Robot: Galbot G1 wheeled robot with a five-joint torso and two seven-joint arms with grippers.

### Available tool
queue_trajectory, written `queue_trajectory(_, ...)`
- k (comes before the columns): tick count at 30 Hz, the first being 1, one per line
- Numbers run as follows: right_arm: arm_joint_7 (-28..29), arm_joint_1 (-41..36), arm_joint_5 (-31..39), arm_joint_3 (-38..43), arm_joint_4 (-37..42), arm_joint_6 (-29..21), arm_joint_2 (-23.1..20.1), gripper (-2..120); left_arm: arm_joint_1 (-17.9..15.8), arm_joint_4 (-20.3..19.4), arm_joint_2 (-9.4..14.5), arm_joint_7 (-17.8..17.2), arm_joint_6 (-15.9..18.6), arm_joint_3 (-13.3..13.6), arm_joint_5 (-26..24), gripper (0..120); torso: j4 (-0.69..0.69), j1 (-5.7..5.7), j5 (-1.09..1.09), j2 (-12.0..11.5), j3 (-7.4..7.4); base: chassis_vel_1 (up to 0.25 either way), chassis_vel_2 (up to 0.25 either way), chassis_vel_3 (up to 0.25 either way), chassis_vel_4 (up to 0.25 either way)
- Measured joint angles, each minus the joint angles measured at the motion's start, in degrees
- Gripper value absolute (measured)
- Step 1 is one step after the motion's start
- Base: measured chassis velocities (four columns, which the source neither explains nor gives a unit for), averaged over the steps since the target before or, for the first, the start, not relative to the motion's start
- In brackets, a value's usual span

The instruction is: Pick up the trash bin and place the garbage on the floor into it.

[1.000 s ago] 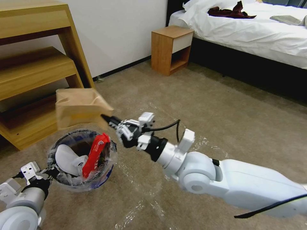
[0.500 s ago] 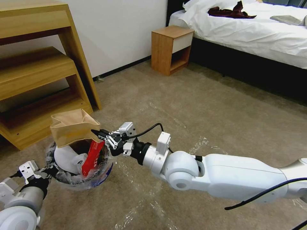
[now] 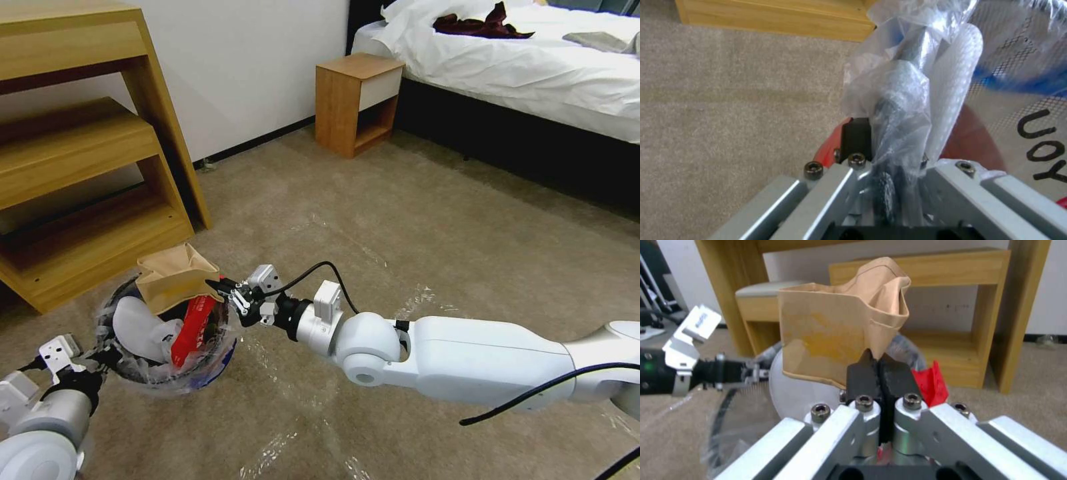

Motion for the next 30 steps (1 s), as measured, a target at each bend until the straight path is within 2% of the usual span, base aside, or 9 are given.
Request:
queue_trajectory(10, 0.9, 1.7, -0.2, -3.5, -2.3, -1.4, 3.1, 0, -0.9, -0.4, -0.1, -0.2, 0.0, 0.1, -0.7, 0, 0.00, 0.00, 0.00, 0.0, 0.00, 0.000, 0.000, 0.000, 0.000)
queue_trajectory(30, 1.5, 4.4, 0.0, -4.8, -2.4, -2.6, 6.7, 0, -1.0, -0.4, -1.0, -0.2, 0.1, 0.2, -0.6, 0, 0.00, 0.00, 0.00, 0.0, 0.00, 0.000, 0.000, 0.000, 0.000)
